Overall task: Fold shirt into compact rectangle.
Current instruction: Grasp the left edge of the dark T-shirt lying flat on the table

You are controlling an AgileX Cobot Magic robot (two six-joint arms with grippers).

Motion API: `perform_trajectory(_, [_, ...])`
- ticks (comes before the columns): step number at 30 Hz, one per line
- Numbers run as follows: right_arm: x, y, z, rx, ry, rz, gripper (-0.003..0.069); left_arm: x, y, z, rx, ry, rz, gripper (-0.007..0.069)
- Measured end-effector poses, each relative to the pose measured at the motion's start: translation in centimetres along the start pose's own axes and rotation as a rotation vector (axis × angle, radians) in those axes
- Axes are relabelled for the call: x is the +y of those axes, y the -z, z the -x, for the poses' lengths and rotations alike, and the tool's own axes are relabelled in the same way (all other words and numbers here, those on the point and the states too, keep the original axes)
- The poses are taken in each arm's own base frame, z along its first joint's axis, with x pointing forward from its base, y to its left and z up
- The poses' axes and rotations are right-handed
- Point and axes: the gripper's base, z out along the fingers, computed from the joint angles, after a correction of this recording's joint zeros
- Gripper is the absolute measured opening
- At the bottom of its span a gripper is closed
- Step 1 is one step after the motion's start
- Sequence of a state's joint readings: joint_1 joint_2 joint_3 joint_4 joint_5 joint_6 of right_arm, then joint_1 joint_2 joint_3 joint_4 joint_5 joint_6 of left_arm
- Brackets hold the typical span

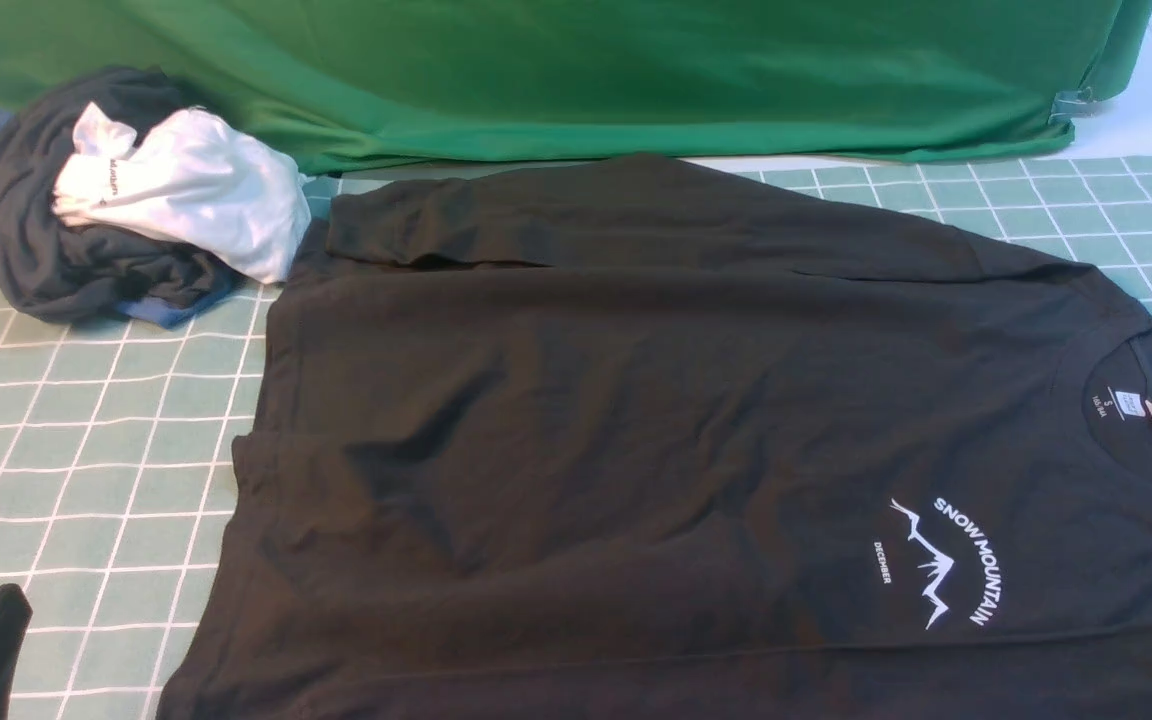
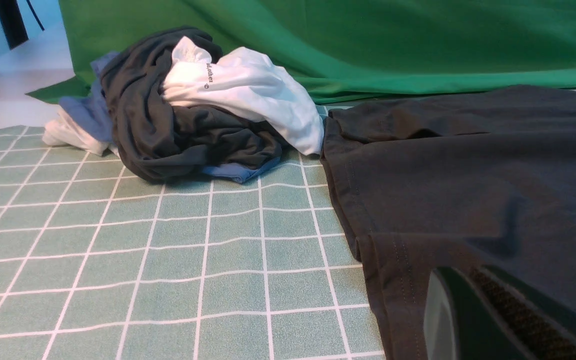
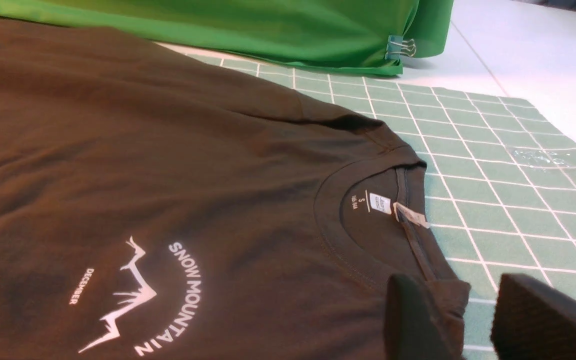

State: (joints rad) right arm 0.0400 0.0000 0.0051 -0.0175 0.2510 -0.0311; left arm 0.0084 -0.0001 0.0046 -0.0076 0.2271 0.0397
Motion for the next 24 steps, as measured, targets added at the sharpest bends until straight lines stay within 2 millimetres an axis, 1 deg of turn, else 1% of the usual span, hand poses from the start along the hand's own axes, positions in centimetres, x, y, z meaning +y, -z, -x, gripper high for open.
perform_trajectory(16, [0.0,0.0,0.0,0.0,0.0,0.0,0.0244,0.0,0.0,0.1,-0.008,-0.017,0.004,0.0017])
perform_trajectory(19, [0.0,0.0,0.0,0.0,0.0,0.0,0.0244,0.0,0.0,0.5,-0.058,-0.007,0.004,0.0017])
perform_trajectory(22, [0.0,0.0,0.0,0.0,0.0,0.0,0.0244,-0.1,0.1,1.4,-0.154,0.213,-0.022,0.0017])
perform_trajectory(23, [0.0,0.0,0.0,0.0,0.0,0.0,0.0244,0.0,0.1,1.6,-0.176,0.258,-0.026,0.0017])
perform_trajectory(24, [0.0,0.0,0.0,0.0,0.0,0.0,0.0244,0.1,0.3,2.1,-0.237,0.402,-0.035,0.0017])
